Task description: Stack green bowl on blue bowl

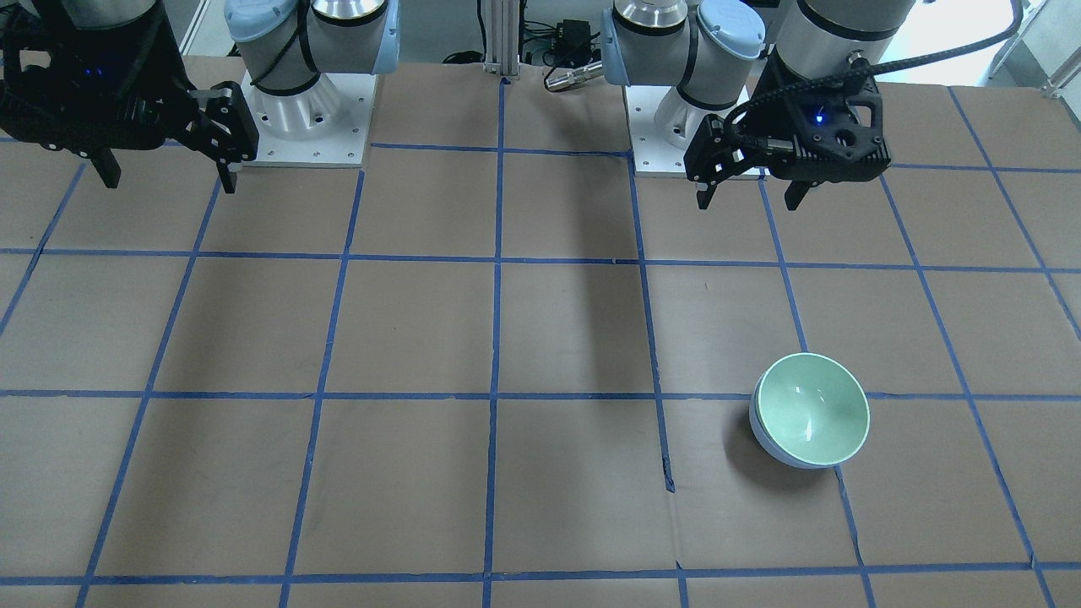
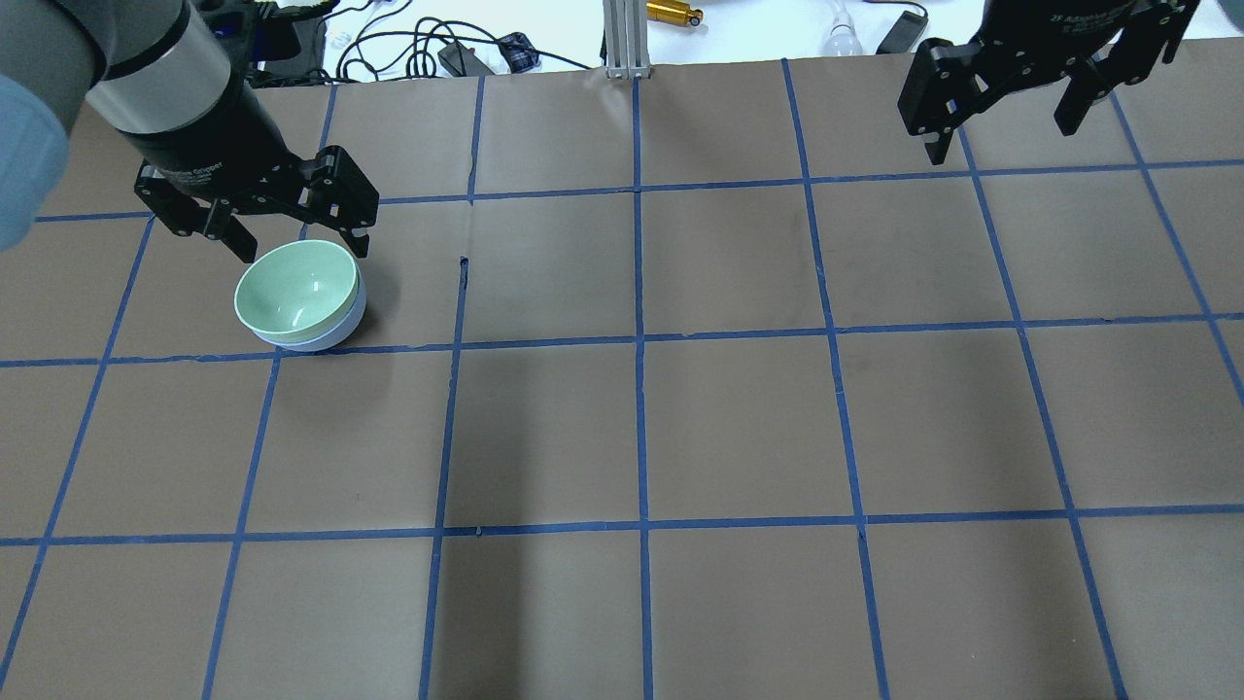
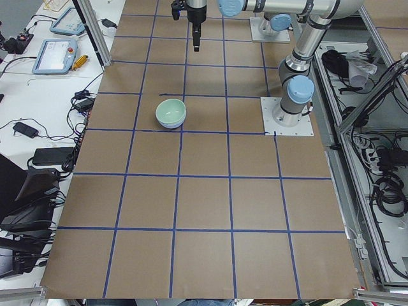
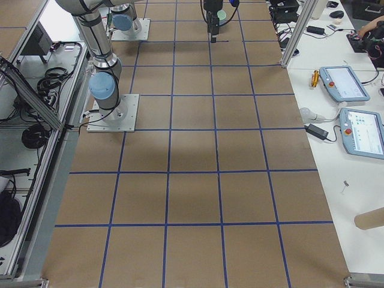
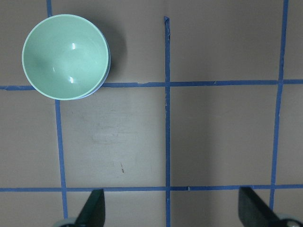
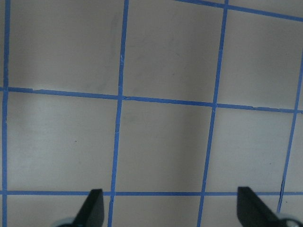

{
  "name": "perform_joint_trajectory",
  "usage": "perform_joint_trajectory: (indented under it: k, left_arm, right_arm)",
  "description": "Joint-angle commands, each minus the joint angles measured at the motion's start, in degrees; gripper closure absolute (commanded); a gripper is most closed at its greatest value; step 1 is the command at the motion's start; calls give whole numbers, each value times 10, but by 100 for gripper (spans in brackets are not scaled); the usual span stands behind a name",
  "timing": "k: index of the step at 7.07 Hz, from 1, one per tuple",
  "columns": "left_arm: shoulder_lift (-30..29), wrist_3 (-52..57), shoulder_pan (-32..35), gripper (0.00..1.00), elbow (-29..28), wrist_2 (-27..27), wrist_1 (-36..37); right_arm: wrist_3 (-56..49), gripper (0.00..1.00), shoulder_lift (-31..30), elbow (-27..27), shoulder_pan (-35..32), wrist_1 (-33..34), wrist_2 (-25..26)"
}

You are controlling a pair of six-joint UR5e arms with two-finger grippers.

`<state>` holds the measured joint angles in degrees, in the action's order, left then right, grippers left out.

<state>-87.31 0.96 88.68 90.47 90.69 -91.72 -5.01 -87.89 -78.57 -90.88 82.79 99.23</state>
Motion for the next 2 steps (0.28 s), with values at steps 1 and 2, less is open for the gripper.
perform_joint_trajectory:
  k: [1, 2]
  left_arm:
    - [0, 0, 0, 0, 1, 0, 0]
    - [-1, 0, 0, 0, 1, 0, 0]
  right_arm:
    - [0, 0, 0, 0, 0, 0, 0]
    - [0, 0, 0, 0, 0, 0, 0]
